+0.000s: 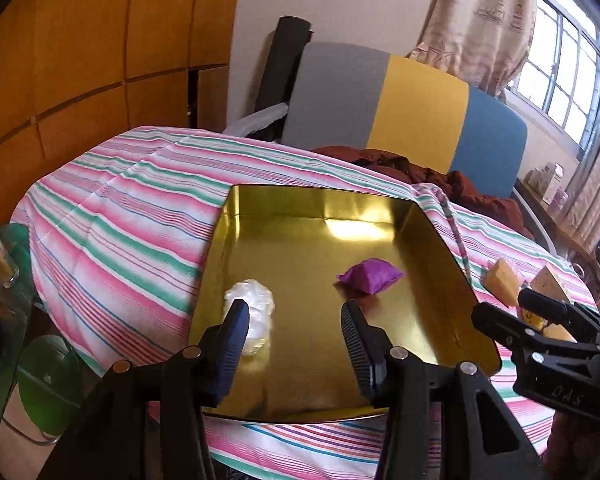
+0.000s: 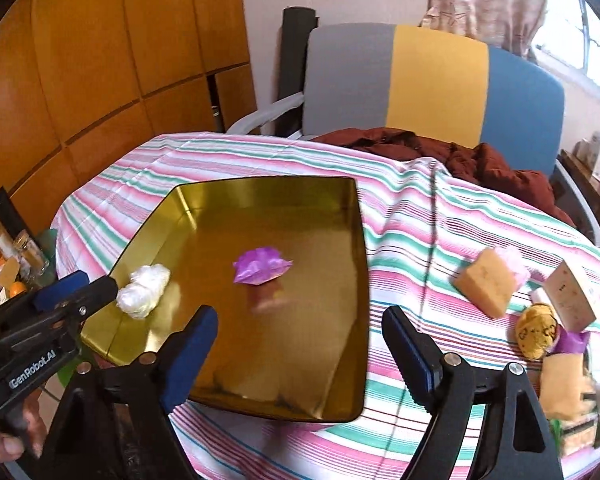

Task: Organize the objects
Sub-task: 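Move both open tools back from the tray toward the items on the cloth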

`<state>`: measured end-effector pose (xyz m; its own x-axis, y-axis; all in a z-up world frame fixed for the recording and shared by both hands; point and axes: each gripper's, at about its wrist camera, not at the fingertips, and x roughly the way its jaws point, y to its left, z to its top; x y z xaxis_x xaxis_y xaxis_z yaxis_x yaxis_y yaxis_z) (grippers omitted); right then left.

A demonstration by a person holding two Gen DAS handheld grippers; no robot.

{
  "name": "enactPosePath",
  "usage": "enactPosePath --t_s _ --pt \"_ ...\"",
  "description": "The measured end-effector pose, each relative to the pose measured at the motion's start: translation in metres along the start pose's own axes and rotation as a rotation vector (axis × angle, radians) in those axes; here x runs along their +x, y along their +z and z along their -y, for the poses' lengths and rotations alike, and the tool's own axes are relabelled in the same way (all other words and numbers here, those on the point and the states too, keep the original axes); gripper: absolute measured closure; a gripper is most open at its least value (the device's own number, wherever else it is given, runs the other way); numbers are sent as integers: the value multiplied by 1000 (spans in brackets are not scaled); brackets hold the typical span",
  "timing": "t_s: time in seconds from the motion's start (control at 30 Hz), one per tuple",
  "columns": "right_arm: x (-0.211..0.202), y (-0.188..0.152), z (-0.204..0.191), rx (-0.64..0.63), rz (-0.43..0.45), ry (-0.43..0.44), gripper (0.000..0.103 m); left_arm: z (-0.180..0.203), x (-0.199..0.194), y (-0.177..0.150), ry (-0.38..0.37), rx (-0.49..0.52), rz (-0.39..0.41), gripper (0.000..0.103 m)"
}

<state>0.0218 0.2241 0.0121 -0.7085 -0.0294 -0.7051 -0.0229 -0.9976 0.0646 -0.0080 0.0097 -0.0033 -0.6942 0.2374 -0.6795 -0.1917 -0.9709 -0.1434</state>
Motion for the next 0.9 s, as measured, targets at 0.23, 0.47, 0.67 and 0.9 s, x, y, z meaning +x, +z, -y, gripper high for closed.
enactPosePath --t_s 0.23,0.47,0.67,0.9 --pt "-6 -7 21 47 2 -30 13 14 1 -3 -43 41 -6 55" --pt "-18 -14 53 102 -1 -79 7 40 1 -4 -126 129 -7 55" --pt "-33 -29 104 188 -23 -161 5 78 0 -9 -247 236 -36 55" --pt "-55 -52 181 349 -118 -154 0 122 -1 -18 -364 360 -66 55"
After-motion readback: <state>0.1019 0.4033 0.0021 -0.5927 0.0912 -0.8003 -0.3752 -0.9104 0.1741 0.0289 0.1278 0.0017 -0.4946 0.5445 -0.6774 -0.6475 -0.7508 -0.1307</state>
